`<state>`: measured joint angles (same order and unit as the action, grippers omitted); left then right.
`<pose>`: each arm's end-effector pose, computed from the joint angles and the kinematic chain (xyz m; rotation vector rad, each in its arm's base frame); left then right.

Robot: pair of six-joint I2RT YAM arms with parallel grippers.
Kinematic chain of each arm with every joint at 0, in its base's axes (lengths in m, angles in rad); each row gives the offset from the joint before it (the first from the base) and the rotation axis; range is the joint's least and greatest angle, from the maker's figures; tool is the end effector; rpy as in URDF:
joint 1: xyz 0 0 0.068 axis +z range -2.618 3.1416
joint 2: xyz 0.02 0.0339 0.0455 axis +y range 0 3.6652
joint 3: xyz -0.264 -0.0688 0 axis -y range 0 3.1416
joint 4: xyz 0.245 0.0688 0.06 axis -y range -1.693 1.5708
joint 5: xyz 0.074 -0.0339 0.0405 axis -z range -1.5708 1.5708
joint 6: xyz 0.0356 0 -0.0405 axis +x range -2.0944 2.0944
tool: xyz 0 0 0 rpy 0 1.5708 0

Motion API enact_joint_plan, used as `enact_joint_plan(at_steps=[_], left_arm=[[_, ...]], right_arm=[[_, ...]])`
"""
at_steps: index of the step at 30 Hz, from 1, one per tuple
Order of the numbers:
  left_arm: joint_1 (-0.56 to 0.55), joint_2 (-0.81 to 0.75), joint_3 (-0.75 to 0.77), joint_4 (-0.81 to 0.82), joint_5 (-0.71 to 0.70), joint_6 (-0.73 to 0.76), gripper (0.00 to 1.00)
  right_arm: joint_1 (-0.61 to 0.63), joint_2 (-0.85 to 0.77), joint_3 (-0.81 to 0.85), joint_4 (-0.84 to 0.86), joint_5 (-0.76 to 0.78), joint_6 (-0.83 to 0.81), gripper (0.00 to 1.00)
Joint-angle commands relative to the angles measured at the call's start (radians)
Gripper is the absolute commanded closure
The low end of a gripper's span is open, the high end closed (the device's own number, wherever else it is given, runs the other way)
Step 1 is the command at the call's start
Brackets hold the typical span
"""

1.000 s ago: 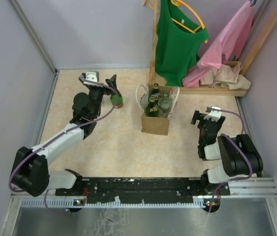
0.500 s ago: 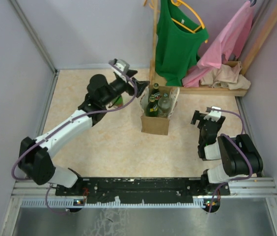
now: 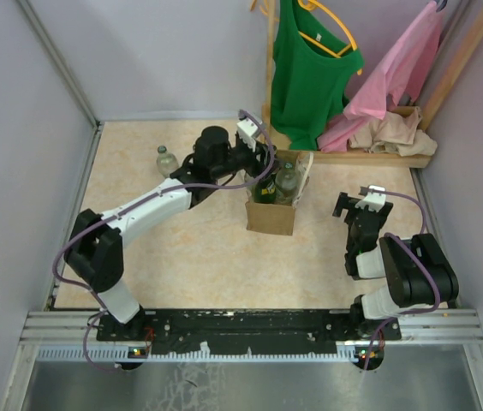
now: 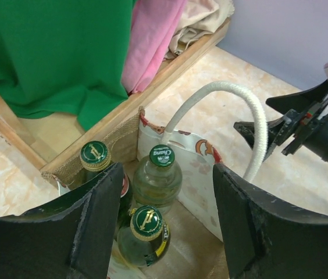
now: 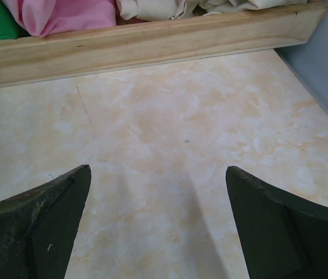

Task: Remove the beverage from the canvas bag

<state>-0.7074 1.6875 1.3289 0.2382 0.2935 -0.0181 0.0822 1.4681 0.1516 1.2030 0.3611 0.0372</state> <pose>0.3038 -0.2733 0.3329 0.7998 1.5556 -0.7851 0.2195 0.0055 0.1419 0.2330 1.6652 -0.2140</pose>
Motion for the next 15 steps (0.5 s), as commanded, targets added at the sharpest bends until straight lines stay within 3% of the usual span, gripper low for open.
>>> enact_joint_plan(at_steps=[1, 15], left_arm=[[-0.006, 0.029, 0.012, 0.005, -0.041, 0.021, 0.32], [-0.007, 0.062, -0.095, 0.090, -0.073, -0.008, 0.31]], right_arm=[[-0.001, -0.018, 0.020, 0.046, 0.003, 0.001, 0.01], [-0.002, -0.017, 0.019, 0.046, 0.003, 0.002, 0.01]])
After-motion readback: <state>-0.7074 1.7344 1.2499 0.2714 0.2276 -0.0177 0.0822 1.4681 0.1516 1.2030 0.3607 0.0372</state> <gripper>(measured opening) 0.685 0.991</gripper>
